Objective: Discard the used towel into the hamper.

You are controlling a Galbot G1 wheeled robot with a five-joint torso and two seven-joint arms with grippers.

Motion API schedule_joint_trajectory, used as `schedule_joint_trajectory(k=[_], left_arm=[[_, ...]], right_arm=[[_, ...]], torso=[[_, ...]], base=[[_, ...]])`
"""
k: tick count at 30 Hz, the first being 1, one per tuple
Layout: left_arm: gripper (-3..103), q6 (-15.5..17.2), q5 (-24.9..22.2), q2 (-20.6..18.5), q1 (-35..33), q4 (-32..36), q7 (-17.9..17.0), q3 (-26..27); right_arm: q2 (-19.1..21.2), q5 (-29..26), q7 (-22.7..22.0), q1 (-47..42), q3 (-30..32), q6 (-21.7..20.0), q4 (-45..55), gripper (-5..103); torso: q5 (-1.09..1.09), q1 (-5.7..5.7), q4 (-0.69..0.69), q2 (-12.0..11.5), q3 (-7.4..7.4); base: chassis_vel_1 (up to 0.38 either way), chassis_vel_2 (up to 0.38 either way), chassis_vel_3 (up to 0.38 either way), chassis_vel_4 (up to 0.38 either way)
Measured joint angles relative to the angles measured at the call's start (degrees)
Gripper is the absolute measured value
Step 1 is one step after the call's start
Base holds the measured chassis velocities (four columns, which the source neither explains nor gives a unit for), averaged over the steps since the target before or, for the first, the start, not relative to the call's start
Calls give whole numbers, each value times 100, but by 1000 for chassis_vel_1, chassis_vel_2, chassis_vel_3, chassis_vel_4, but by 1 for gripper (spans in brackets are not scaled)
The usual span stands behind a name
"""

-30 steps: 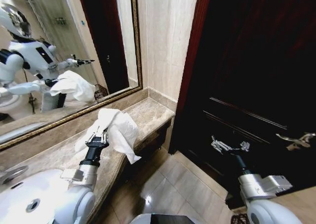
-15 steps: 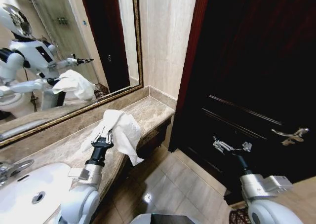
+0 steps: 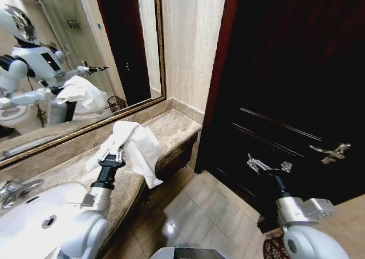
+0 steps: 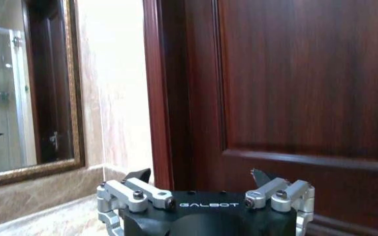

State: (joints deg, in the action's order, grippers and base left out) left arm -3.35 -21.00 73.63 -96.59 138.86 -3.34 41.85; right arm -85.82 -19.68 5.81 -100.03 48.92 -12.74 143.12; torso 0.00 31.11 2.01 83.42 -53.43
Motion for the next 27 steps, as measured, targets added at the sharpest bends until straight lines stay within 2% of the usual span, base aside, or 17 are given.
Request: schedule_joint_trajectory(k=[3, 10, 18, 27], left_arm=[[9, 133, 152, 66, 23, 132, -136, -280], [9, 473, 446, 96, 137, 286, -220, -696], [9, 307, 473, 73, -9, 87, -77, -625], [9, 298, 494, 53, -6, -37, -19, -654]], right_arm=[[80, -103, 1, -207, 18, 204, 3, 100], [208, -227, -41, -36, 15, 165, 6, 100], [285, -406, -36, -128, 268, 292, -121, 100], [240, -537, -69, 163, 369, 152, -199, 100]], torso=[[-1, 0, 1, 0, 0], [0, 1, 2, 0, 0], [0, 0, 1, 0, 0], [0, 1, 1, 0, 0]], base=[[0, 0, 0, 0], [0, 0, 0, 0], [0, 0, 0, 0], [-10, -11, -9, -13]])
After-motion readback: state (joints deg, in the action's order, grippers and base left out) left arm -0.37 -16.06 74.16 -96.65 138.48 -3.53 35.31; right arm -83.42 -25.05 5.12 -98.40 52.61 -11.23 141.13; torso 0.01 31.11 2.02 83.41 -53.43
